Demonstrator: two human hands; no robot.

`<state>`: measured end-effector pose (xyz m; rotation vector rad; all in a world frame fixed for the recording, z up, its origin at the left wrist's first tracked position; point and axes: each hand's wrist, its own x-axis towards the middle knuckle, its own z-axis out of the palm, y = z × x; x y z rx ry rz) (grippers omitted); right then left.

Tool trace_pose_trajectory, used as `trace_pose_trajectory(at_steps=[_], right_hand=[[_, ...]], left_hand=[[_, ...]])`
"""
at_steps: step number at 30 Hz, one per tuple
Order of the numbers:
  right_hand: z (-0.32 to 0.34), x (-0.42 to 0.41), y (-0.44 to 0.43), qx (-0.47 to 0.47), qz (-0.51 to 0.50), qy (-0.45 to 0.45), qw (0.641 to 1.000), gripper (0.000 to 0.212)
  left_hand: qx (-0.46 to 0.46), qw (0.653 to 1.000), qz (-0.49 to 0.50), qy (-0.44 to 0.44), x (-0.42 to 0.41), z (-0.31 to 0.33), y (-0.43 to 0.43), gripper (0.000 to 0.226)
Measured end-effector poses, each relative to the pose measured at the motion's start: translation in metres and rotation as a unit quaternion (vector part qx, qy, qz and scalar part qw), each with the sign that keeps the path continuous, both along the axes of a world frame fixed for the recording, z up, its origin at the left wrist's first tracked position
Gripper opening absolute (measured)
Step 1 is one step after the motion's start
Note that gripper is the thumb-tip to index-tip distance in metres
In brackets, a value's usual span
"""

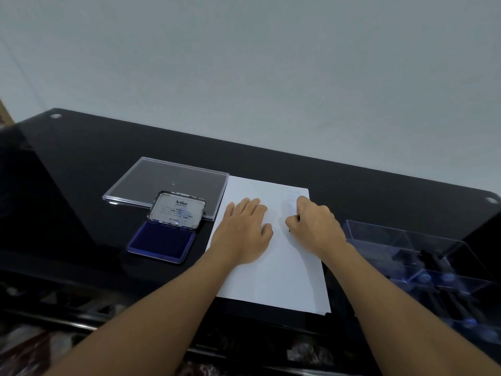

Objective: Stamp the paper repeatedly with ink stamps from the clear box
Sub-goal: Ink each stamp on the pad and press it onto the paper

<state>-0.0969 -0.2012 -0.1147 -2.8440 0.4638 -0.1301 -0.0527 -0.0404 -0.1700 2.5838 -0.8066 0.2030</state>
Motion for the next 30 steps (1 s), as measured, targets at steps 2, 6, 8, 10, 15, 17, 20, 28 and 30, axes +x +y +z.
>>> trace_pose_trajectory(at_steps=[2,6,8,10,15,17,20,28,30], right_hand=[[0.003,-0.001,0.000,0.000,0.006,0.012,1.000,0.028],[0.013,0.000,-0.005,-0.030,0.028,0.028,0.999,0.014],[0.022,0.001,-0.010,-0.028,0.031,0.006,0.999,0.014],[0.034,0.001,-0.015,-0.022,0.032,-0.020,0.999,0.015],[0.055,0.000,-0.025,-0.021,0.027,-0.054,0.998,0.015],[0.058,-0.001,-0.025,-0.017,0.024,-0.058,0.998,0.015],[0.059,-0.002,-0.027,-0.008,0.023,-0.062,0.998,0.016],[0.059,-0.003,-0.028,-0.006,0.021,-0.065,0.998,0.016],[0.059,-0.003,-0.028,-0.006,0.022,-0.064,0.998,0.016]], left_hand=[[-0.002,1.000,-0.002,0.002,0.000,0.000,0.000,0.046],[-0.004,1.000,0.000,0.007,0.001,-0.002,0.000,0.047],[-0.004,1.000,-0.002,0.008,0.001,-0.003,0.000,0.047],[-0.003,1.000,-0.005,0.011,0.002,-0.003,0.000,0.047],[-0.006,1.000,-0.005,0.006,0.002,-0.004,0.000,0.046],[-0.010,1.000,-0.005,0.004,0.002,-0.004,0.001,0.046],[-0.012,1.000,-0.005,0.004,0.002,-0.004,0.001,0.046],[-0.015,1.000,-0.005,0.001,0.002,-0.005,0.001,0.047],[-0.015,1.000,-0.004,0.000,0.002,-0.004,0.000,0.047]])
